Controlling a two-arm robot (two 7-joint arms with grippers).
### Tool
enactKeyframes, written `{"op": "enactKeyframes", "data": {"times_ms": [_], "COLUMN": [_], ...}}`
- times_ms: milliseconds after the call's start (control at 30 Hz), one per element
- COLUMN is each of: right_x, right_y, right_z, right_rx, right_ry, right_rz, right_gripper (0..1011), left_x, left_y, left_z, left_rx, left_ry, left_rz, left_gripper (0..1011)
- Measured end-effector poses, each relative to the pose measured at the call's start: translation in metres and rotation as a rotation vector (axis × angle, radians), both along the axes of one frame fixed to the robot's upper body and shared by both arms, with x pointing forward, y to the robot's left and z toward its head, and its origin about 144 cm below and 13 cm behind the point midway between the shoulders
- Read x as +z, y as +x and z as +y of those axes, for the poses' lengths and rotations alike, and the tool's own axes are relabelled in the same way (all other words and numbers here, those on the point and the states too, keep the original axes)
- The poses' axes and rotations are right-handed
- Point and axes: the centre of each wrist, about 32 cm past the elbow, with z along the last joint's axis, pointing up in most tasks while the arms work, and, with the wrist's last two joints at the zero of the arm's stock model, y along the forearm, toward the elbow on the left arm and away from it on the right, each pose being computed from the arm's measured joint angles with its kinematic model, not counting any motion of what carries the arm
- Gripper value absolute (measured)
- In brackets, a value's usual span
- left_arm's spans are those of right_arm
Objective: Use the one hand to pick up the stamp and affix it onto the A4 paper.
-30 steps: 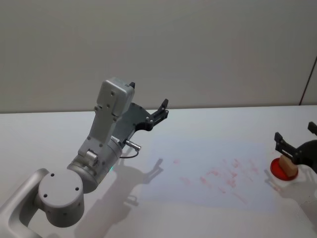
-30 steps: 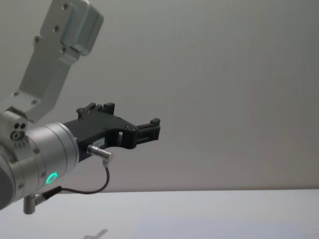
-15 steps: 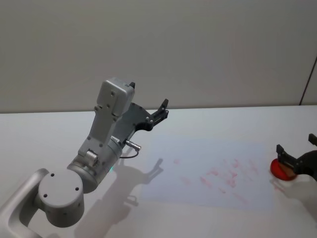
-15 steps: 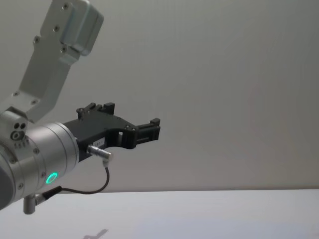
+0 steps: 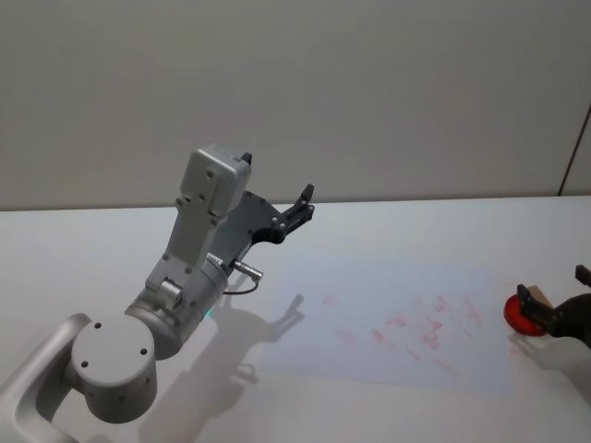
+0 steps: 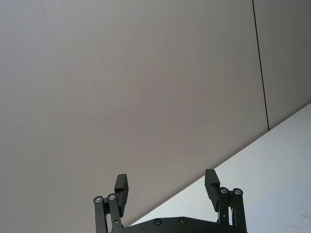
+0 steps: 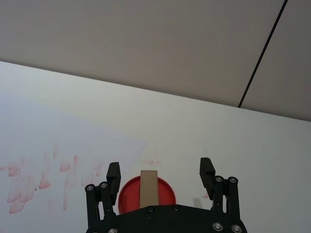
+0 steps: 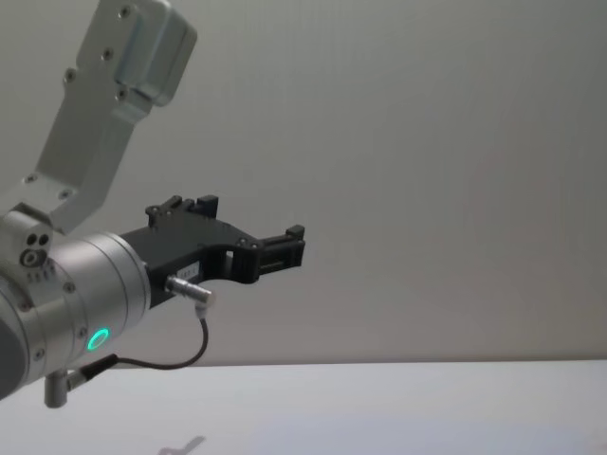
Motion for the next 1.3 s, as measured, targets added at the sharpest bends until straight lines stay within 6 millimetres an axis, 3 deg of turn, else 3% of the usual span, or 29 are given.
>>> {"op": "enactKeyframes", "data": {"times_ms": [1000, 1300], "right_x": [-0.011, -0.012], "right_y": [0.007, 0.008], "right_z": [0.011, 0.014], "right_rx": [-0.027, -0.026], "right_ry": [0.022, 0.024], "right_rz": [0.101, 0.112], "right_gripper": [1001, 806], "left_x": [0.000, 0.000], "left_y": [0.000, 0.000], "left_z": [0.000, 0.000], "left_rx": [0.000, 0.000], "left_ry": [0.000, 0.000], "left_rz": [0.000, 0.000], "left_gripper": [1001, 1001]}}
